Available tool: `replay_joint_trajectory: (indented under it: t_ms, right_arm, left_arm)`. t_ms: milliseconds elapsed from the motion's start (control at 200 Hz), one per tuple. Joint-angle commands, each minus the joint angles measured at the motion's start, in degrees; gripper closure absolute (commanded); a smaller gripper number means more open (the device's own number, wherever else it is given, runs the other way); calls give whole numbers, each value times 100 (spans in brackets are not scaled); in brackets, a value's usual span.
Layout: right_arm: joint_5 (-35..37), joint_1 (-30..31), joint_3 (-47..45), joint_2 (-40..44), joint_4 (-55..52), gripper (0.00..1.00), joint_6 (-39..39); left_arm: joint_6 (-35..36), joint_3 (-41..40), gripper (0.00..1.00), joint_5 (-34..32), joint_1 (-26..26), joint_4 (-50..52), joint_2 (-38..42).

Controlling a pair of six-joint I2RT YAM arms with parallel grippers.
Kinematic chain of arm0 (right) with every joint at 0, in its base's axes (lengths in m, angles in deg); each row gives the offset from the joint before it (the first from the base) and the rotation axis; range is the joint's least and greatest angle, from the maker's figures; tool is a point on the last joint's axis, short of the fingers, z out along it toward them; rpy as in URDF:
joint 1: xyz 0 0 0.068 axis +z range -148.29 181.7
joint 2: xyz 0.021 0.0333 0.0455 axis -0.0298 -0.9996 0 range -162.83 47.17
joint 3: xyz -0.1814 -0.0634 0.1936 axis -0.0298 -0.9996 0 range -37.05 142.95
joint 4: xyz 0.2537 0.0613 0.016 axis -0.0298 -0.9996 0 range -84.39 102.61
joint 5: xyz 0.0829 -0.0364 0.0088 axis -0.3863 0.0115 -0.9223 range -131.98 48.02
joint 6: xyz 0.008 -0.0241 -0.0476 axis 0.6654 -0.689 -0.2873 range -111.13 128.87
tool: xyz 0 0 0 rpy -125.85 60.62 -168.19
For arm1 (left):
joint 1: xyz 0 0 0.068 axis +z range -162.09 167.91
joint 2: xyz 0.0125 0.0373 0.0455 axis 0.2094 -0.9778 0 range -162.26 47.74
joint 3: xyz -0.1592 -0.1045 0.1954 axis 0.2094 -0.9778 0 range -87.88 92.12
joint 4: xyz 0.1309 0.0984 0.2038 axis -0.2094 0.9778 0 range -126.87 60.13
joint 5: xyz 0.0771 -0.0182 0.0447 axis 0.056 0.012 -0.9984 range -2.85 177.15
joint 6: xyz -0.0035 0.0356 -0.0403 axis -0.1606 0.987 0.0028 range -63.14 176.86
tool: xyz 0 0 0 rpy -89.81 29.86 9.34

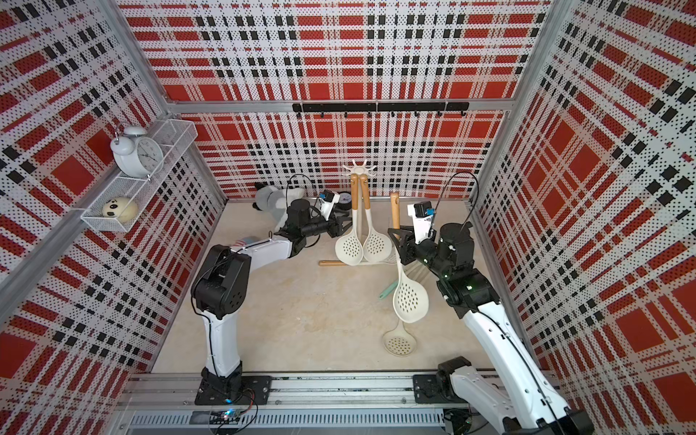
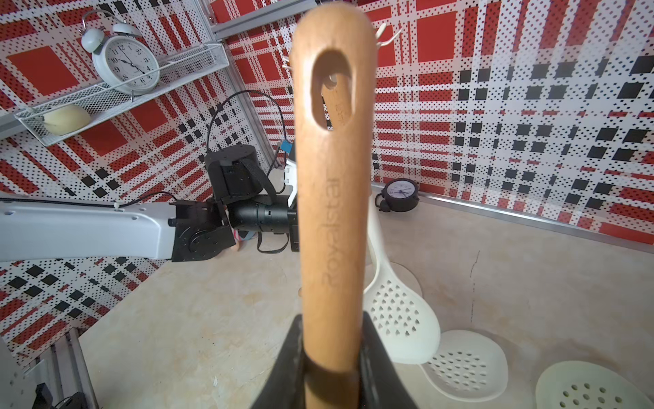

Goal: Hang the skimmer on the kitchen utensil rack
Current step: Adjust the rack at the center of the board.

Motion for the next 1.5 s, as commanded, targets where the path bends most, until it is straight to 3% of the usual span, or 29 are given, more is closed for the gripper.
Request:
replay_joint_trajectory:
  t_ms: [0, 225, 441, 892, 997, 1112, 1353, 1498]
  right_arm:
    - [-74, -60, -48, 106, 104, 100, 35]
    - [-188, -64, -95, 38, 262, 100, 141]
    - [-181, -67, -66, 89, 159, 100, 129]
    - [-225, -71, -17, 104, 86, 100, 124]
    - [-212, -73, 14, 122, 16, 100, 107]
    - [-207, -75, 30, 139, -17, 100, 97]
    - [-221, -86, 15, 130, -23, 100, 89]
    - [-266, -81, -6, 96, 22, 100, 115]
  left_arm:
    - [151, -317, 43, 67, -33, 47, 321]
    - [195, -301, 43, 81, -56, 28, 372]
    - [97, 411, 41, 86, -70, 0, -62]
    - [-405, 1551, 43, 759, -34, -218, -411]
    - [-538, 1917, 47, 887, -11, -218, -565]
    - [-659, 2299, 59, 1047, 2, -218, -717]
    - [-797, 2635, 62, 1318, -2, -284, -758]
    - [-855, 2544, 85, 1264, 32, -396, -667]
